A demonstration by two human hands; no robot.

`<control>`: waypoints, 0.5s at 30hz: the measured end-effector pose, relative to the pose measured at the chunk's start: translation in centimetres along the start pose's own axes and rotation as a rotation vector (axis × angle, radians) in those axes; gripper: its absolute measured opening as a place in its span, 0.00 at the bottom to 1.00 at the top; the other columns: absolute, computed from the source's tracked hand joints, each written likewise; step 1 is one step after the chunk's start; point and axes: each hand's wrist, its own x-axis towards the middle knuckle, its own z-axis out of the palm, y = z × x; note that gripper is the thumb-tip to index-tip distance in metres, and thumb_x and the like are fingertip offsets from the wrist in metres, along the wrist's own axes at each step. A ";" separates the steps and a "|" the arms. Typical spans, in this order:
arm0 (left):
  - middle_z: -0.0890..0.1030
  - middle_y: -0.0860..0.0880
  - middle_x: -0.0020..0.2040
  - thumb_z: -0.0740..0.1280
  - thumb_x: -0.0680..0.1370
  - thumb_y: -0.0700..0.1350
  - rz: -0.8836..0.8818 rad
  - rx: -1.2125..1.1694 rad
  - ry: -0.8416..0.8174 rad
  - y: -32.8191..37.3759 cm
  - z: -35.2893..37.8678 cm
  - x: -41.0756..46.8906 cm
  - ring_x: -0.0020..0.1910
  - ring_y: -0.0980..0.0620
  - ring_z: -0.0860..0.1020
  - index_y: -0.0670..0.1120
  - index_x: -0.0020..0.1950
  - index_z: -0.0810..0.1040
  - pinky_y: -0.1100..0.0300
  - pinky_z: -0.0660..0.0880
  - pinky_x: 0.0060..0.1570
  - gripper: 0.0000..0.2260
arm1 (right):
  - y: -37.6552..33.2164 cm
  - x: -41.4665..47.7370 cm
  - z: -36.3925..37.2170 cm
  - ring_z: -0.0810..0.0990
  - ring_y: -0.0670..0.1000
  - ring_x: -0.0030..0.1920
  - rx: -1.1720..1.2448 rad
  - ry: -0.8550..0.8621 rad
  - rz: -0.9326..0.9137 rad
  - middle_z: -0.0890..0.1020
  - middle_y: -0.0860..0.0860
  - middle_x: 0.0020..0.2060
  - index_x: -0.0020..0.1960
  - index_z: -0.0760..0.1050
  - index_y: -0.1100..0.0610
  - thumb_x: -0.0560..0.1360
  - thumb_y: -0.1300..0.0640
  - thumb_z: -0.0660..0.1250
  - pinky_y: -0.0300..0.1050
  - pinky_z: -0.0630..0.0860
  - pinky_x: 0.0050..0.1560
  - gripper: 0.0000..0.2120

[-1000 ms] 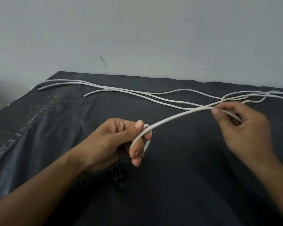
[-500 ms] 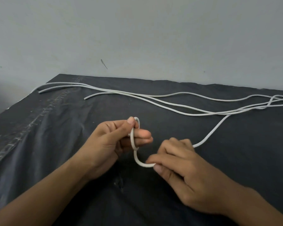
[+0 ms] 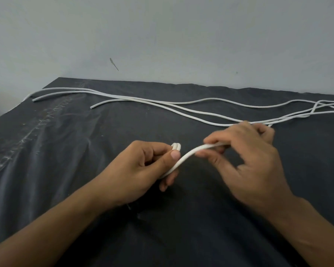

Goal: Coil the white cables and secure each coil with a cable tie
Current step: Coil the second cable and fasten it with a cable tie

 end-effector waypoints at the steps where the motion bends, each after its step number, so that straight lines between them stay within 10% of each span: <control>1: 0.77 0.49 0.28 0.59 0.82 0.50 -0.010 -0.025 -0.037 0.0 -0.1 0.0 0.29 0.50 0.74 0.44 0.37 0.77 0.53 0.73 0.37 0.18 | 0.5 0.1 -0.3 0.78 0.47 0.42 0.009 0.016 0.041 0.80 0.43 0.39 0.47 0.80 0.52 0.75 0.48 0.71 0.57 0.67 0.54 0.07; 9: 0.76 0.54 0.31 0.62 0.81 0.49 -0.052 -0.622 -0.420 -0.4 -0.2 -0.9 0.28 0.57 0.72 0.45 0.49 0.83 0.54 0.75 0.47 0.12 | 4.7 0.2 -1.6 0.79 0.39 0.46 0.218 0.103 0.413 0.81 0.40 0.42 0.49 0.74 0.46 0.76 0.44 0.68 0.30 0.72 0.51 0.08; 15: 0.77 0.53 0.33 0.65 0.80 0.42 -0.023 -1.015 -0.389 -1.0 -1.1 -0.7 0.29 0.60 0.75 0.38 0.51 0.79 0.57 0.76 0.48 0.08 | 6.5 -1.0 -1.1 0.81 0.45 0.46 0.054 -0.207 0.570 0.82 0.39 0.42 0.46 0.74 0.44 0.75 0.45 0.67 0.55 0.73 0.62 0.04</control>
